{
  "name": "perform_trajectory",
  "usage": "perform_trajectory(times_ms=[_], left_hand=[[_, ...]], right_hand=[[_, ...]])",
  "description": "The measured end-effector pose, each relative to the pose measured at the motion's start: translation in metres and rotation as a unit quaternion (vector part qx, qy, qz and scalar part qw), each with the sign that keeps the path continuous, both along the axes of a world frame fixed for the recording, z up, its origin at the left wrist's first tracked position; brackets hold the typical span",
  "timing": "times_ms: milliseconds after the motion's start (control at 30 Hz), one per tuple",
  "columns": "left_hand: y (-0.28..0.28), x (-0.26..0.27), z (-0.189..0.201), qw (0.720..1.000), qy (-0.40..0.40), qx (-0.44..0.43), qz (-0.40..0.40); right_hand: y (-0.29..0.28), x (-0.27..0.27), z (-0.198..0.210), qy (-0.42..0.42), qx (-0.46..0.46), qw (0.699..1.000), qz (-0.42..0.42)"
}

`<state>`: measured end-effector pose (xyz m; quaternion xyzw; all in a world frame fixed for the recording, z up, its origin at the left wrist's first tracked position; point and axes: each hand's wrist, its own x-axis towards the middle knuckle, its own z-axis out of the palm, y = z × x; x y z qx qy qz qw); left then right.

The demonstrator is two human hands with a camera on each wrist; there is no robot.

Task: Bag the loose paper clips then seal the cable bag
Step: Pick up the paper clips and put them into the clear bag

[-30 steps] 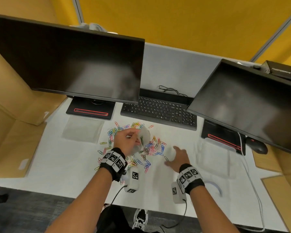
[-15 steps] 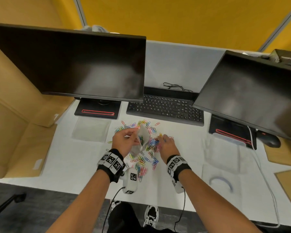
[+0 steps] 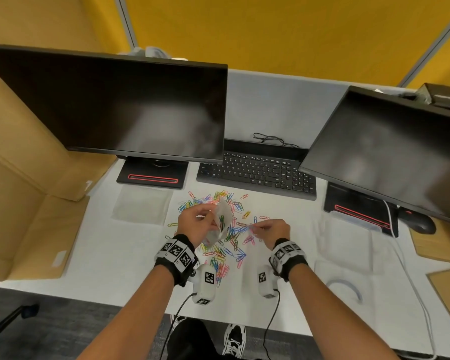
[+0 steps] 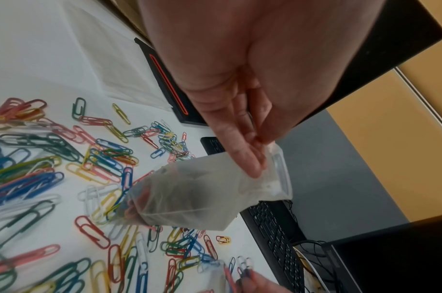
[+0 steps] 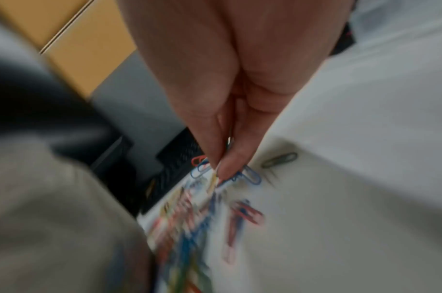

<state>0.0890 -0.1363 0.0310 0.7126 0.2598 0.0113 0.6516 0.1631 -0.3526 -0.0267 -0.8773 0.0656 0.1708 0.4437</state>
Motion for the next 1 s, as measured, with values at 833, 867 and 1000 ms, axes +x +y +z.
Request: perform_trajectory(times_ms=[833, 867, 1000], left_hand=[[-0.027, 0.013, 0.005, 0.997, -0.013, 0.01, -0.074], [-0.025, 0.014, 0.005, 0.997, -0.012, 0.004, -0.073], [-0.021, 0.014, 0.005, 0.998, -0.006, -0.011, -0.057]], right_hand=[[0.063, -0.005, 0.069, -0.081, -0.035, 0.98, 0.176], [0.064, -0.005, 0.07, -0.092, -0.044, 0.978, 0.18], [0.069, -0.003, 0.074, -0.107, -0.107, 0.961, 0.232]])
